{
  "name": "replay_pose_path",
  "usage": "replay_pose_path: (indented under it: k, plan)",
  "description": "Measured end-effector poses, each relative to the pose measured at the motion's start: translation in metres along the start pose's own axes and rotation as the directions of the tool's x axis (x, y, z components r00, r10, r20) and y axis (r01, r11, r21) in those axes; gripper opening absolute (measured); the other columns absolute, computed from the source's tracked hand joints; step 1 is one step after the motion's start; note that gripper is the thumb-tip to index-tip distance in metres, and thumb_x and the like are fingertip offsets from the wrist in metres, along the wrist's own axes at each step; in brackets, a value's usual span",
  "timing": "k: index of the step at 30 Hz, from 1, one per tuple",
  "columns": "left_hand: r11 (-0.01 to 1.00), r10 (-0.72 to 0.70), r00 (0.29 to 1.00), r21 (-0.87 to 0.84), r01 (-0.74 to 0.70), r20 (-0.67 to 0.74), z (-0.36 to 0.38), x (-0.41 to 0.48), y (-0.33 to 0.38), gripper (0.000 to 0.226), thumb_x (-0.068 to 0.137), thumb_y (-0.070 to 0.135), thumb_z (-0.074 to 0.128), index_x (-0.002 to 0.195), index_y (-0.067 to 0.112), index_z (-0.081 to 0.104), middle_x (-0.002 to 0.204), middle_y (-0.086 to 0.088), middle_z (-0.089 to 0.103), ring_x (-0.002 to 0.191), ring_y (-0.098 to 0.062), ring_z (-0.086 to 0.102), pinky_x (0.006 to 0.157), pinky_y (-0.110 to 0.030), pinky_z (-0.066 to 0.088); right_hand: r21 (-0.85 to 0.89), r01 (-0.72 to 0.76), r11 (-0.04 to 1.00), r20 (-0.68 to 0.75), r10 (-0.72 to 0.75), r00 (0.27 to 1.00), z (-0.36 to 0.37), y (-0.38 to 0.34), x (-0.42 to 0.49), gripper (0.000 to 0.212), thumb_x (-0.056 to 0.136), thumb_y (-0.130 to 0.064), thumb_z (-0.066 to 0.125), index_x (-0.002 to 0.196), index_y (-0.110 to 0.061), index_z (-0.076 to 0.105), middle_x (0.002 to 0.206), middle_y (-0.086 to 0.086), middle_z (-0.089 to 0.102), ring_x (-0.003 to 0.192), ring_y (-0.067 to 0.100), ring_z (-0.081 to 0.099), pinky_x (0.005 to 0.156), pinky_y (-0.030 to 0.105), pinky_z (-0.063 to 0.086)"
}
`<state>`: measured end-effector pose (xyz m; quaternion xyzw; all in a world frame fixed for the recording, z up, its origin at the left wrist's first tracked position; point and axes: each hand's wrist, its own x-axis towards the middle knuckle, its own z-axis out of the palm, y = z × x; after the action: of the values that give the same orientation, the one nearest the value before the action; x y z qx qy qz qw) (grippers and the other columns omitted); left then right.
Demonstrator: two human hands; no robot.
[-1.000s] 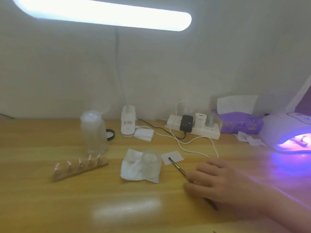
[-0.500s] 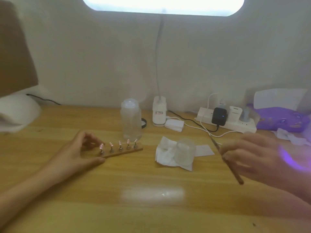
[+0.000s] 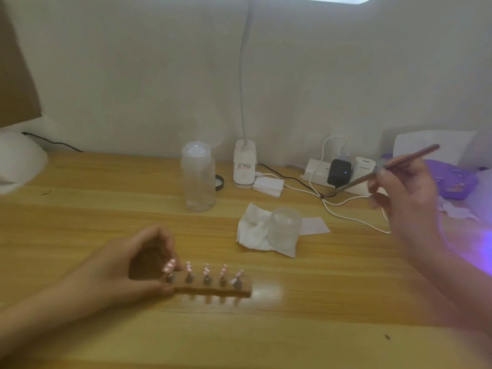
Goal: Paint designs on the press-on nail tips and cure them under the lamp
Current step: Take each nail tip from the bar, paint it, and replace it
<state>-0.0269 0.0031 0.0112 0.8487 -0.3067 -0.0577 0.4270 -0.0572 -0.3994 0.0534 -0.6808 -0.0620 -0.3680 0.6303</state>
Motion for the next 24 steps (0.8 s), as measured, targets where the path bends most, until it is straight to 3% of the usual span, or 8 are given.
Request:
replay_pose_path:
  k: [3, 6, 10, 15, 17, 19, 22, 24]
  plan:
    - [0.996, 0.085, 0.991, 0.027, -0.088, 0.104, 0.035, 0.018, 0.031, 0.037, 0.070, 0.040, 0.081, 0.097, 0.043, 0.055, 0.096, 0.012, 0.073, 0.086, -0.007, 0.069, 0.071, -0.016, 0.051, 0.134, -0.172, 0.976, -0.060, 0.182, 0.982, 0.023, 0.012, -0.001, 0.018, 0.098, -0.007, 0.050, 0.091, -0.023, 0.053, 0.065, -0.011, 0.061, 0.061, 0.004, 0.059, 0.045, 0.018, 0.043]
    - [0.991, 0.131, 0.982, -0.021, -0.129, 0.138, 0.066, 0.040, 0.049, 0.040, 0.075, 0.029, 0.082, 0.098, 0.041, 0.051, 0.098, 0.014, 0.070, 0.092, -0.007, 0.066, 0.074, -0.012, 0.047, 0.185, -0.220, 0.958, -0.112, 0.243, 0.964, 0.037, 0.021, -0.004, 0.025, 0.098, -0.003, 0.048, 0.085, -0.024, 0.052, 0.060, -0.010, 0.058, 0.056, 0.004, 0.055, 0.045, 0.019, 0.042]
    - [0.990, 0.134, 0.983, -0.053, -0.128, 0.128, 0.079, 0.052, 0.054, 0.046, 0.076, 0.025, 0.083, 0.101, 0.042, 0.048, 0.100, 0.015, 0.067, 0.096, -0.009, 0.065, 0.079, -0.014, 0.048, 0.281, -0.244, 0.928, -0.120, 0.287, 0.951, 0.035, 0.031, -0.009, 0.025, 0.099, -0.001, 0.047, 0.086, -0.022, 0.052, 0.059, -0.008, 0.058, 0.055, 0.005, 0.054, 0.044, 0.019, 0.041]
    - [0.986, 0.070, 0.986, -0.162, -0.045, 0.151, 0.075, 0.051, 0.054, 0.036, 0.074, 0.020, 0.087, 0.097, 0.034, 0.064, 0.095, 0.009, 0.072, 0.091, -0.008, 0.068, 0.076, -0.011, 0.047, 0.432, -0.345, 0.833, -0.059, 0.408, 0.911, 0.029, 0.036, -0.011, 0.023, 0.100, -0.004, 0.047, 0.084, -0.019, 0.054, 0.061, -0.004, 0.055, 0.055, 0.006, 0.054, 0.044, 0.019, 0.039]
    - [0.979, 0.041, 0.988, -0.204, -0.010, 0.152, 0.076, 0.052, 0.057, 0.025, 0.077, 0.013, 0.084, 0.090, 0.029, 0.069, 0.092, 0.005, 0.074, 0.083, -0.004, 0.069, 0.071, -0.010, 0.048, 0.430, -0.356, 0.830, -0.020, 0.403, 0.915, 0.030, 0.035, -0.012, 0.021, 0.101, -0.007, 0.047, 0.085, -0.020, 0.053, 0.060, -0.004, 0.056, 0.055, 0.007, 0.055, 0.045, 0.019, 0.040]
    - [0.976, 0.034, 0.990, -0.216, -0.003, 0.139, 0.077, 0.053, 0.057, 0.020, 0.080, 0.010, 0.081, 0.082, 0.028, 0.072, 0.093, 0.003, 0.075, 0.083, -0.007, 0.070, 0.071, -0.019, 0.053, 0.367, -0.338, 0.867, 0.022, 0.355, 0.935, 0.031, 0.035, -0.015, 0.021, 0.102, -0.010, 0.046, 0.086, -0.021, 0.053, 0.059, -0.003, 0.058, 0.056, 0.008, 0.055, 0.046, 0.019, 0.041]
    - [0.975, 0.039, 0.991, -0.221, -0.009, 0.131, 0.078, 0.053, 0.056, 0.021, 0.081, 0.011, 0.080, 0.075, 0.029, 0.073, 0.094, 0.001, 0.076, 0.093, -0.020, 0.072, 0.087, -0.042, 0.055, 0.263, -0.260, 0.929, 0.086, 0.246, 0.965, 0.034, 0.033, -0.020, 0.016, 0.101, -0.016, 0.049, 0.088, -0.024, 0.054, 0.060, -0.004, 0.059, 0.059, 0.011, 0.058, 0.047, 0.020, 0.043]
    - [0.971, 0.084, 0.992, -0.230, -0.059, 0.097, 0.079, 0.052, 0.055, 0.019, 0.080, 0.010, 0.080, 0.074, 0.027, 0.073, 0.093, 0.002, 0.076, 0.093, -0.018, 0.072, 0.087, -0.039, 0.056, 0.202, -0.204, 0.958, 0.101, 0.187, 0.977, 0.036, 0.030, -0.022, 0.013, 0.097, -0.020, 0.053, 0.088, -0.028, 0.056, 0.062, -0.006, 0.061, 0.059, 0.011, 0.060, 0.047, 0.021, 0.044]
